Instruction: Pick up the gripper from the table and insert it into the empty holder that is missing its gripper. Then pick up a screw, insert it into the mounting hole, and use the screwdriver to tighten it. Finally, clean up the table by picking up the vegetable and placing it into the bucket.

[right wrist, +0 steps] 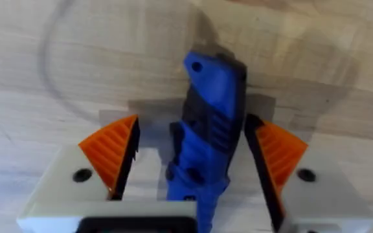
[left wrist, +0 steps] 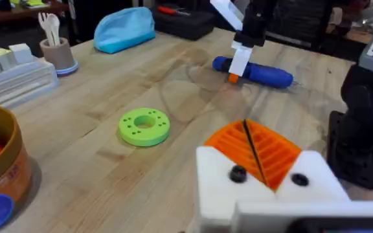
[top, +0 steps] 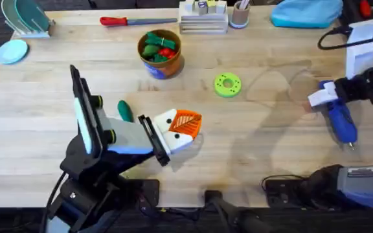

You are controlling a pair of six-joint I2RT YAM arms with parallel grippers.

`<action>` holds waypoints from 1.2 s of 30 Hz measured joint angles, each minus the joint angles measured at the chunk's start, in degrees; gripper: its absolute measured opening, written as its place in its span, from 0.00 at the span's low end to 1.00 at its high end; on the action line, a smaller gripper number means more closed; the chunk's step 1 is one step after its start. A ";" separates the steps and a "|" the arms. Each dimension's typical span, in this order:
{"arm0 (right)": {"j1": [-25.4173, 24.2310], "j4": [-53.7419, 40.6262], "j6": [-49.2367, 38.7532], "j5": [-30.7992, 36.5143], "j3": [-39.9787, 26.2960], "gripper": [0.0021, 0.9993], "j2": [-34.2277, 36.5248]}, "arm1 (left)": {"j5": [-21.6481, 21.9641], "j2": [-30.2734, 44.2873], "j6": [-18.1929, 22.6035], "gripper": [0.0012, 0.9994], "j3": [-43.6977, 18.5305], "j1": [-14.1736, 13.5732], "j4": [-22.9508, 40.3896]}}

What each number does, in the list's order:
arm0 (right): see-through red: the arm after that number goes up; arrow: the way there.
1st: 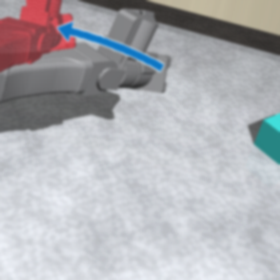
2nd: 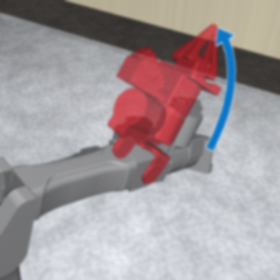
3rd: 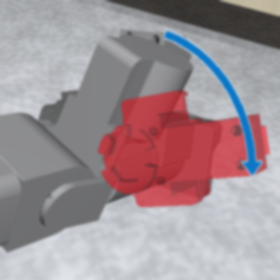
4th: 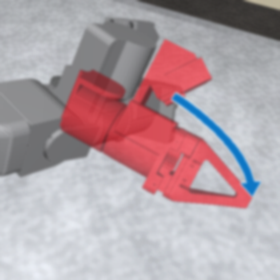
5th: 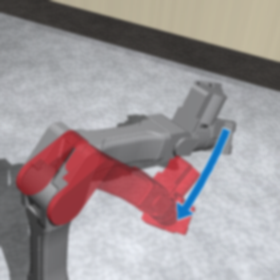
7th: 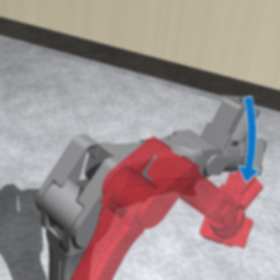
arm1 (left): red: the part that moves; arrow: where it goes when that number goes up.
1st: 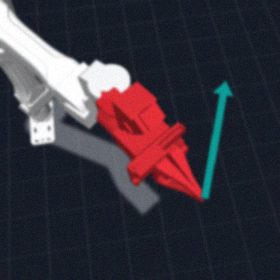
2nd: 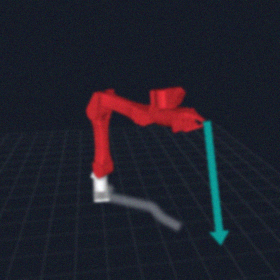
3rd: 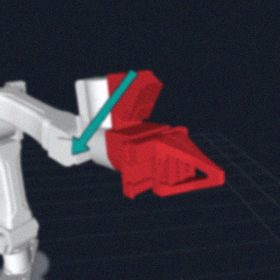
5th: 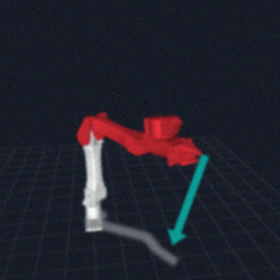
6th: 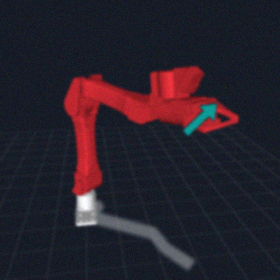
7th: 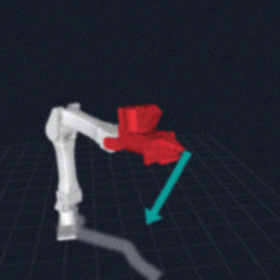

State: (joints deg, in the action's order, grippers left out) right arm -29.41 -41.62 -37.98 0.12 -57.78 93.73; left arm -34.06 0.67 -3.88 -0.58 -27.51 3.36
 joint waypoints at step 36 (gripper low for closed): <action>-0.40 2.04 -1.05 0.93 -1.13 0.02 2.38 | 0.02 0.00 0.00 0.00 0.00 0.00 0.00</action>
State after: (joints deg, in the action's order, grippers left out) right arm -29.81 -39.58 -39.03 1.05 -58.91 96.12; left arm -34.04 0.67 -3.88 -0.58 -27.51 3.36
